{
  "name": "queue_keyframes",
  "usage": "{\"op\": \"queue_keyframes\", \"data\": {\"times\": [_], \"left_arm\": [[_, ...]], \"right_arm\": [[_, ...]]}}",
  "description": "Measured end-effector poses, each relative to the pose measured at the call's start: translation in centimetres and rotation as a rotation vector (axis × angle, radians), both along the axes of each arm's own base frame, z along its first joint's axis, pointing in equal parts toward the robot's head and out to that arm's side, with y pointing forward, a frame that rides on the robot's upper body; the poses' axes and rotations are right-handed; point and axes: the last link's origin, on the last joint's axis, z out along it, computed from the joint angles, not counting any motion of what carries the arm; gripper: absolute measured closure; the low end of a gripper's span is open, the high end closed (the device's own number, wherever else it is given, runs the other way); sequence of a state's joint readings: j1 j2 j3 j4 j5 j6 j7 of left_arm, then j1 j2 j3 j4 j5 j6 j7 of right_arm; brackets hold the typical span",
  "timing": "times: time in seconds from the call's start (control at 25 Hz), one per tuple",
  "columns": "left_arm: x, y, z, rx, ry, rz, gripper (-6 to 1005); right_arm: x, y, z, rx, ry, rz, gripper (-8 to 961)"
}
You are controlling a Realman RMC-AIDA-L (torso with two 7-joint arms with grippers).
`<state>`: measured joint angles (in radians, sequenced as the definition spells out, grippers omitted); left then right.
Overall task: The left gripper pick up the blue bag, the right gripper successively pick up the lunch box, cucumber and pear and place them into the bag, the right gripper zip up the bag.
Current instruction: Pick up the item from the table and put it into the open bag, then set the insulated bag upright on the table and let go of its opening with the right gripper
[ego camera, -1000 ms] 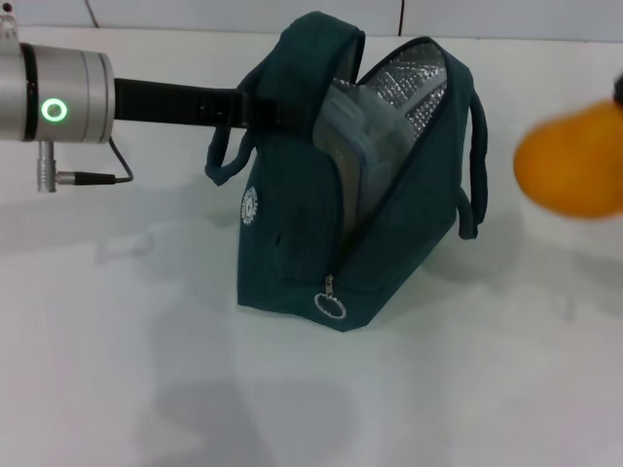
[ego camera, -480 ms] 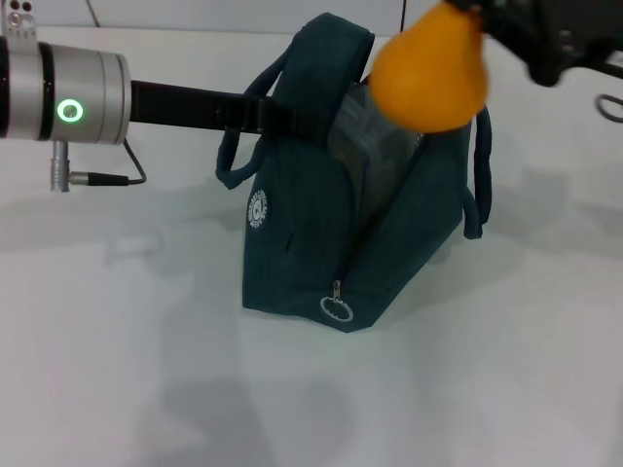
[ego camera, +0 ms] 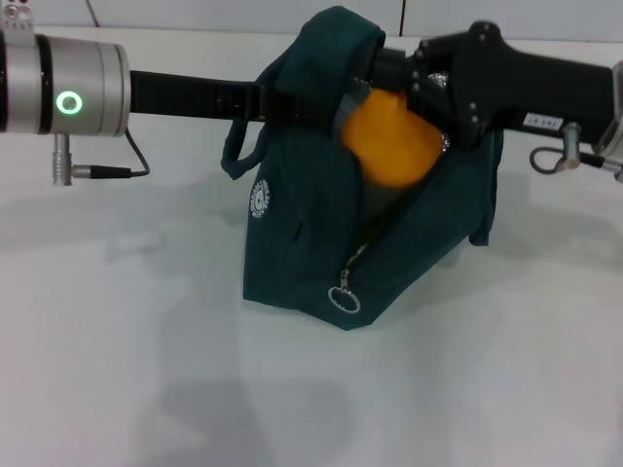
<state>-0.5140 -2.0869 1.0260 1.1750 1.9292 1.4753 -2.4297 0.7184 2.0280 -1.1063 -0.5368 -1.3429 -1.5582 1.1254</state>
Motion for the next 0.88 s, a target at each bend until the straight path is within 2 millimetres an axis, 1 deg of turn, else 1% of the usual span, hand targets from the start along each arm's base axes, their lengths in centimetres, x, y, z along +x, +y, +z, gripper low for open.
{"op": "queue_keyframes", "data": {"times": [0.28, 0.52, 0.56, 0.76, 0.88], "left_arm": [[-0.1, 0.0, 0.1, 0.003, 0.000, 0.003, 957], [-0.1, 0.0, 0.1, 0.003, 0.003, 0.003, 957], [-0.1, 0.0, 0.1, 0.003, 0.004, 0.003, 957], [-0.2, 0.0, 0.1, 0.003, 0.006, 0.004, 957], [-0.2, 0.0, 0.1, 0.003, 0.007, 0.004, 957]], "right_arm": [[2.0, -0.7, -0.1, -0.001, 0.002, -0.059, 915], [3.3, -1.0, 0.6, 0.026, 0.044, -0.121, 912], [3.7, -1.0, 1.1, 0.039, 0.056, -0.138, 893], [4.3, -1.0, 1.8, 0.056, 0.067, -0.159, 801], [5.3, -0.8, 2.9, 0.081, 0.060, -0.202, 745]]}}
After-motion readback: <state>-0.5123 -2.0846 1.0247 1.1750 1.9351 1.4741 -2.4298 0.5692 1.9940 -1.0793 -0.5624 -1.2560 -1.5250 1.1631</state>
